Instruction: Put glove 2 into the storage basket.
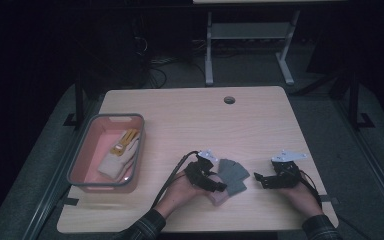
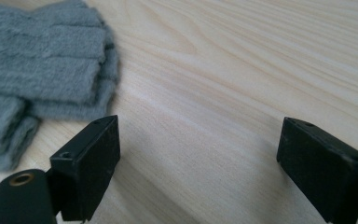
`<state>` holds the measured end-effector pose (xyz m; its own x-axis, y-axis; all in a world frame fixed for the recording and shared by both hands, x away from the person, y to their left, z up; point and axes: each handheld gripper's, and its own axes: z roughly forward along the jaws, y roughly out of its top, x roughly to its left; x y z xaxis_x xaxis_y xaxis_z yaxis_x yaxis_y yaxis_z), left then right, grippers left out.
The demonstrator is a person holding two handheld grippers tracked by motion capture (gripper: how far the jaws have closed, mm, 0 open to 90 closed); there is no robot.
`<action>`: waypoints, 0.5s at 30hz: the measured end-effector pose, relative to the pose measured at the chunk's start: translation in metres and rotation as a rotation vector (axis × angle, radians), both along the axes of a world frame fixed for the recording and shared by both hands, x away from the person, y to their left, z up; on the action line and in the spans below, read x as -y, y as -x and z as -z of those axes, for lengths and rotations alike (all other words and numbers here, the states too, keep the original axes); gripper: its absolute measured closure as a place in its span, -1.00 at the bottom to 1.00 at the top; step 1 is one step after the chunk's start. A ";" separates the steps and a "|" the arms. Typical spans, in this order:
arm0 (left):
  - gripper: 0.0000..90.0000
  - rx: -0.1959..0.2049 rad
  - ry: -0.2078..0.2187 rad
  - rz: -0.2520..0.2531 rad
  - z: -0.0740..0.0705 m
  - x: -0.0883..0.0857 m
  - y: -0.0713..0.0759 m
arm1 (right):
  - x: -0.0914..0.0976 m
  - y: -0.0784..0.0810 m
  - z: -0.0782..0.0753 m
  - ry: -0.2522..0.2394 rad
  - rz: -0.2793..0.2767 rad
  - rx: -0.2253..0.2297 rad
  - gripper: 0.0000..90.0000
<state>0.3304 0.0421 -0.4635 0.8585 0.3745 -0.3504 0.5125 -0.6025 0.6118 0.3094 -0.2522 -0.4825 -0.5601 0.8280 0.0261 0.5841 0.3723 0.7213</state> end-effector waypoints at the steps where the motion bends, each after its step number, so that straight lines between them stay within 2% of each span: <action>1: 0.13 -0.007 -0.003 0.013 0.000 0.001 0.000 | 0.000 0.000 0.000 0.000 0.000 0.000 -0.71; 5: 0.31 -0.028 0.006 0.032 -0.002 0.004 0.002 | 0.000 0.000 0.000 0.000 -0.001 0.002 -0.71; 8: 0.35 -0.037 0.016 0.039 -0.005 0.002 0.002 | 0.000 0.000 0.000 0.000 -0.001 0.002 -0.71; 11: 0.36 -0.029 0.018 0.037 -0.012 -0.002 0.002 | 0.000 0.000 0.000 -0.001 0.000 0.001 -0.71; 15: 0.36 0.009 0.013 0.020 -0.025 -0.011 0.000 | 0.000 0.000 0.000 -0.002 0.002 -0.001 -0.71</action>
<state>0.3307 0.0530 -0.4389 0.8691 0.3524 -0.3472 0.4946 -0.6045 0.6245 0.3095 -0.2521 -0.4823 -0.5583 0.8292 0.0285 0.5857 0.3696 0.7213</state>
